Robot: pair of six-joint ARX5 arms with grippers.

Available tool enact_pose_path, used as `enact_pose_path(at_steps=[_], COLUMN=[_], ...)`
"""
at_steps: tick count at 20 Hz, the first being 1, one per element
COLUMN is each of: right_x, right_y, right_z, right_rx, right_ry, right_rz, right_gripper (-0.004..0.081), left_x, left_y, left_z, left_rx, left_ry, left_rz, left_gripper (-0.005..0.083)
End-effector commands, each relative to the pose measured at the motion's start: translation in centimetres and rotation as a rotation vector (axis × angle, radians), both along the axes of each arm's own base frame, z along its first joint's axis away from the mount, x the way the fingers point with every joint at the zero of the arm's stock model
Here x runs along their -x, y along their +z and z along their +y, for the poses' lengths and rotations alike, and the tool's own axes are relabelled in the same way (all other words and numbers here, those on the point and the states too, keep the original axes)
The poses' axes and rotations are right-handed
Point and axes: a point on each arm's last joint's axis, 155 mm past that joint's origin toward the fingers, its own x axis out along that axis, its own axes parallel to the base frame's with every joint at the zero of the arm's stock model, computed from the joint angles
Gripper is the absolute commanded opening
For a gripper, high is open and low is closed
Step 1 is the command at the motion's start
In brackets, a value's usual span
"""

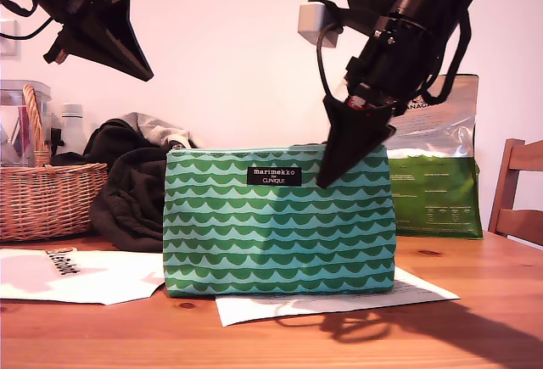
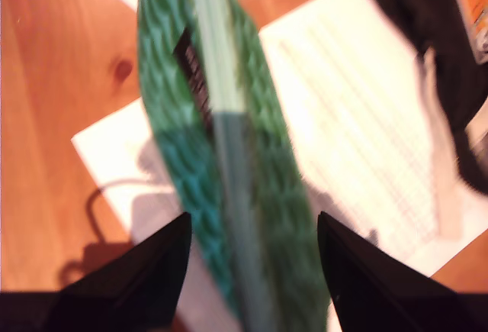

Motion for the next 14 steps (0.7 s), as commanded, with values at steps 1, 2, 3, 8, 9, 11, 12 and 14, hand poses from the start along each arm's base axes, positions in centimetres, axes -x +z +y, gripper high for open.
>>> enact_pose_path(at_steps=[1, 2, 3, 8, 9, 11, 12, 14], right_x=[-0.3, -0.2, -0.1, 0.2, 0.5, 0.5, 0.5, -0.3], right_y=[2.2, 2.7, 3.4, 7.2, 8.1, 9.5, 10.0, 10.9], right_z=[0.3, 0.2, 0.1, 0.3, 0.2, 0.1, 0.1, 0.6], right_rx=[-0.013, -0.012, -0.016, -0.059, -0.068, -0.102, -0.12, -0.183], right_ry=[-0.011, -0.013, -0.016, -0.059, -0.071, -0.138, -0.164, -0.238], right_rz=[-0.035, -0.041, -0.044, -0.066, -0.065, -0.056, -0.052, -0.051], right_gripper=[0.0477, 0.0477, 0.0477, 0.0475, 0.0461, 0.0229, 0.0017, -0.0012], left_x=[-0.1, -0.1, -0.1, -0.1, -0.2, -0.5, -0.9, -2.1], left_y=[-0.5, -0.5, -0.5, -0.3, -0.1, 0.4, 1.0, 2.5], left_z=[-0.3, -0.3, -0.3, -0.3, -0.3, 0.1, 0.4, 0.8], left_rx=[-0.001, -0.002, -0.004, -0.004, -0.005, -0.02, -0.038, -0.077], left_ry=[-0.013, -0.014, -0.018, -0.018, -0.016, -0.003, 0.009, 0.042], left_rz=[0.006, 0.005, 0.001, -0.006, -0.013, -0.047, -0.083, -0.188], left_gripper=[-0.0019, -0.0019, -0.0019, -0.0019, -0.0019, -0.0019, -0.0019, -0.0019])
